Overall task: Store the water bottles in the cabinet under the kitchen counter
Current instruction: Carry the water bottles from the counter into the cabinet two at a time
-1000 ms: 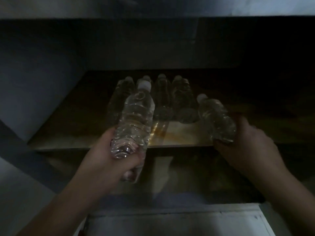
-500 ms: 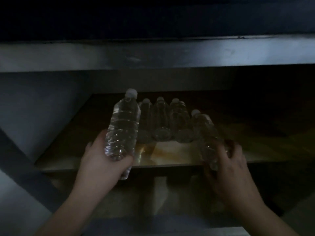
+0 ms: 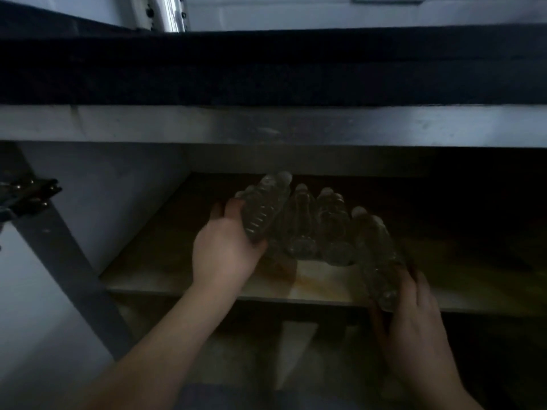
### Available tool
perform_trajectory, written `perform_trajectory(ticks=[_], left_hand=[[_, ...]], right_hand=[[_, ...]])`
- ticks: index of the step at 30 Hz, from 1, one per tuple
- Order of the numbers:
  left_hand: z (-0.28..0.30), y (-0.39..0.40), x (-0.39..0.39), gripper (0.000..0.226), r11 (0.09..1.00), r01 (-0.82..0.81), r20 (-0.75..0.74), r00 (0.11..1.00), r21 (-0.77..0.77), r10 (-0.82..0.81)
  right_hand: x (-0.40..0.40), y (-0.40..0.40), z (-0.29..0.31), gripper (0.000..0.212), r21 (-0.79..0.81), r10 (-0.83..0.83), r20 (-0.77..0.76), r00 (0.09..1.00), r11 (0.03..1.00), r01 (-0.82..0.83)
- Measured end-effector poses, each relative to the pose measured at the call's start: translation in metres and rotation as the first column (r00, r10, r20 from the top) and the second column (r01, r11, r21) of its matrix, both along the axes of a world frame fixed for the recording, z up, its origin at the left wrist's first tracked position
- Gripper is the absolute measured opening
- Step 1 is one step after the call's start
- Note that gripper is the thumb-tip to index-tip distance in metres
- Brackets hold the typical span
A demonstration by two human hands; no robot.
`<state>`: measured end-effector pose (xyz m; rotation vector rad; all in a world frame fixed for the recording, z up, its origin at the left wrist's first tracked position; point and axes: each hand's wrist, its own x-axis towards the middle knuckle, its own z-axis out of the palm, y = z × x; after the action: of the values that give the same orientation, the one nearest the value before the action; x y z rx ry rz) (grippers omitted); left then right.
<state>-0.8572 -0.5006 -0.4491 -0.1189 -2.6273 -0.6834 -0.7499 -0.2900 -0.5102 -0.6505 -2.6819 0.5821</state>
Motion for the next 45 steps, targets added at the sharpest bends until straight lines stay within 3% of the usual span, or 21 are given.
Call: perform_trajectory(ticks=[6, 11, 15, 21, 25, 30, 39, 42, 45], left_hand=[[-0.011, 0.014, -0.015, 0.061, 0.997, -0.015, -0.141, 0.990, -0.070, 0.006], [-0.021, 0.027, -0.024, 0.056, 0.994, -0.065, -0.186, 0.981, -0.084, 0.048], [-0.018, 0.043, -0.028, 0.059, 0.995, -0.057, -0.092, 0.995, -0.085, 0.049], [-0.022, 0.044, -0.030, 0.072, 0.992, 0.122, 0.049, 0.991, -0.023, -0.121], [-0.030, 0.024, -0.030, 0.065, 0.993, 0.082, -0.037, 0.996, -0.085, -0.086], [-0.033, 0.011, -0.035, 0.060, 0.981, 0.026, -0.125, 0.991, -0.191, -0.050], [-0.032, 0.006, -0.035, 0.067, 0.990, 0.092, -0.025, 0.995, -0.104, -0.095], [-0.026, 0.004, -0.026, 0.065, 0.983, 0.119, -0.069, 0.989, -0.140, -0.130], [-0.020, 0.000, -0.005, 0.057, 0.975, 0.178, -0.130, 0.972, -0.131, -0.195]], right_hand=[[-0.004, 0.004, 0.000, 0.072, -0.032, 0.018, 0.019, 1.000, 0.999, -0.018], [-0.014, 0.013, 0.001, 0.068, 0.063, 0.010, -0.004, 1.000, 0.998, -0.010], [-0.027, 0.018, -0.002, 0.065, 0.091, 0.028, -0.043, 0.999, 0.996, -0.024], [-0.049, 0.030, -0.004, 0.056, 0.130, 0.034, -0.003, 0.999, 0.991, -0.033], [-0.057, 0.031, -0.009, 0.049, 0.143, 0.055, 0.035, 0.998, 0.988, -0.060], [-0.061, 0.033, -0.007, 0.052, 0.074, 0.105, 0.059, 0.993, 0.991, -0.110], [-0.057, 0.040, -0.004, 0.070, 0.028, 0.174, 0.067, 0.982, 0.984, -0.176], [-0.046, 0.043, -0.001, 0.075, -0.007, 0.214, 0.054, 0.975, 0.977, -0.214], [-0.025, 0.035, 0.001, 0.067, 0.064, 0.218, -0.044, 0.975, 0.975, -0.215]])
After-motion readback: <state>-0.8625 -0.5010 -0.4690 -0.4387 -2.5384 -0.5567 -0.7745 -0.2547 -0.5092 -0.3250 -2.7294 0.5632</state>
